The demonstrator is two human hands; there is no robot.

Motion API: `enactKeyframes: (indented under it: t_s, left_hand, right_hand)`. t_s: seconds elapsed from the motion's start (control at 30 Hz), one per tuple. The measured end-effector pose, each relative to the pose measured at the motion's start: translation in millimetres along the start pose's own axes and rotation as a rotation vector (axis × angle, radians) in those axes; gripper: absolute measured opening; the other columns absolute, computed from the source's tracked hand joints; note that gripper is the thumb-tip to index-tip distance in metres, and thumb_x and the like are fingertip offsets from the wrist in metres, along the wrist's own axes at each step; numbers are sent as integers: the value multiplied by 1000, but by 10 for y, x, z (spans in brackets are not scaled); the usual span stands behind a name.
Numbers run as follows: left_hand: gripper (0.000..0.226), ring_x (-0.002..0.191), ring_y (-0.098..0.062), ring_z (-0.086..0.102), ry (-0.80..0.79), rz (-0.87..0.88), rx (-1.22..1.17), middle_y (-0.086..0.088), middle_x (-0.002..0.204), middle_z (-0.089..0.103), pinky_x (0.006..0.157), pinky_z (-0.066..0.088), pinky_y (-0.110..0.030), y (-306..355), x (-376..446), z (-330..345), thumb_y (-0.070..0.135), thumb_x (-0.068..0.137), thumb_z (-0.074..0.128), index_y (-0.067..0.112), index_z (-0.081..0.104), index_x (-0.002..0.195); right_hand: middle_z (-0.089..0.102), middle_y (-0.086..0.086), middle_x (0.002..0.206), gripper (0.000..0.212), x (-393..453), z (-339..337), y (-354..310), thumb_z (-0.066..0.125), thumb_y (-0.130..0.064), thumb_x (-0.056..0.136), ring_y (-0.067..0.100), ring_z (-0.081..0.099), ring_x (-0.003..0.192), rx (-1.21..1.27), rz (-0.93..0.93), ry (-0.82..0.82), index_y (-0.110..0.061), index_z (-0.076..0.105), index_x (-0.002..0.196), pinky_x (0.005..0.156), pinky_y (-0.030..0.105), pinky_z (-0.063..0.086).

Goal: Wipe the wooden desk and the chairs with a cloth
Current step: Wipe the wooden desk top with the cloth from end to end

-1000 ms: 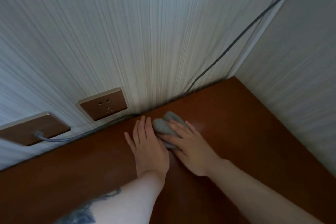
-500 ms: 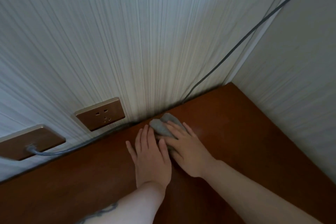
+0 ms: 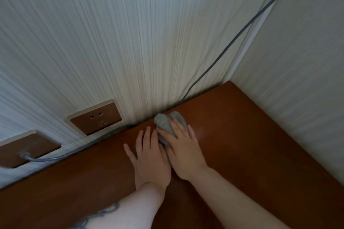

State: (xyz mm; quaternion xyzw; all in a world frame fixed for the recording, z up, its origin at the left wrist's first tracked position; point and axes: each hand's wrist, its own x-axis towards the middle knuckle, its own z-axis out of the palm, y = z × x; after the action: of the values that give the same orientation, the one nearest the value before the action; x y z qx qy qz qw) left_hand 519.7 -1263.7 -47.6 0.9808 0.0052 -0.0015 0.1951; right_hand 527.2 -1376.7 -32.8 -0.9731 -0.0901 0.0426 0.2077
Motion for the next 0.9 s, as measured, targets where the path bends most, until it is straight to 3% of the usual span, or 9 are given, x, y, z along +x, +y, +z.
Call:
enactKeyframes:
  t_s: [0.13, 0.23, 0.37, 0.43, 0.53, 0.6, 0.73, 0.83, 0.9]
  left_hand:
    - [66, 146, -15, 12, 26, -29, -18, 5, 157, 26, 117, -9, -54, 36, -4, -31, 41, 90, 6, 24, 32, 149]
    - [58, 147, -15, 9, -6, -34, -20, 6, 158, 23, 116, -11, -53, 32, -3, -26, 37, 95, 15, 24, 30, 149]
    - [56, 146, -18, 13, 2, -37, -17, 3, 157, 28, 116, -8, -55, 15, -11, -19, 36, 96, 19, 22, 34, 148]
    - [50, 145, -19, 16, 15, -43, -42, 1, 155, 31, 116, -6, -56, 20, -7, -25, 31, 99, 24, 20, 38, 146]
    - [45, 145, -20, 17, 18, -47, -103, -2, 155, 31, 116, -7, -54, 17, -4, -40, 21, 100, 36, 18, 40, 144]
    - [42, 143, -21, 21, 66, -33, -172, -3, 153, 35, 117, -7, -53, 15, -18, -75, 18, 99, 40, 17, 45, 141]
    - [43, 141, -20, 27, 101, 130, -244, -3, 149, 41, 119, -4, -49, 52, -198, -152, 25, 97, 35, 17, 51, 136]
    - [53, 142, -18, 27, 42, 251, -166, 0, 150, 41, 120, -2, -43, 302, -458, -71, 31, 91, 28, 20, 52, 136]
    - [52, 143, -20, 26, 27, 236, -180, -1, 152, 39, 119, 2, -43, 496, -536, 6, 28, 92, 29, 19, 50, 139]
  right_hand:
    - [17, -6, 160, 49, -441, -283, 651, 28, -37, 100, 6, 3, 148, -118, -190, -94, -45, 29, 148, 119, 34, -9]
    - [18, -1, 161, 47, -277, -392, 921, 29, -35, 104, 9, 5, 148, -170, 118, 66, -44, 26, 149, 119, 36, -7]
    - [10, 2, 163, 50, 233, -127, 408, 34, -28, 102, 15, 1, 149, -60, 607, 326, -34, 27, 151, 119, 42, -6]
    - [21, 5, 160, 50, 165, 68, 76, 37, -29, 97, 19, 11, 148, -17, 460, 364, -31, 38, 147, 118, 44, -2]
    - [34, 4, 155, 50, -480, 113, -48, 38, -29, 89, 16, 20, 146, -6, 6, 123, -30, 50, 138, 118, 42, 3]
    - [32, -1, 156, 48, -937, 38, 188, 42, -28, 91, 12, 15, 147, -29, -81, 38, -35, 47, 139, 119, 40, 2]
    - [24, 0, 160, 48, -1144, -280, 748, 29, -35, 100, 11, 11, 148, -111, 392, 221, -43, 32, 147, 120, 35, 0]
    - [4, -3, 163, 51, -760, -288, 621, 31, -34, 103, 12, -4, 149, -70, 733, 304, -40, 19, 152, 120, 40, -3]
    - [-3, -2, 164, 53, -598, -196, 417, 27, -34, 102, 13, -10, 148, -37, 754, 312, -39, 14, 153, 119, 43, -5]
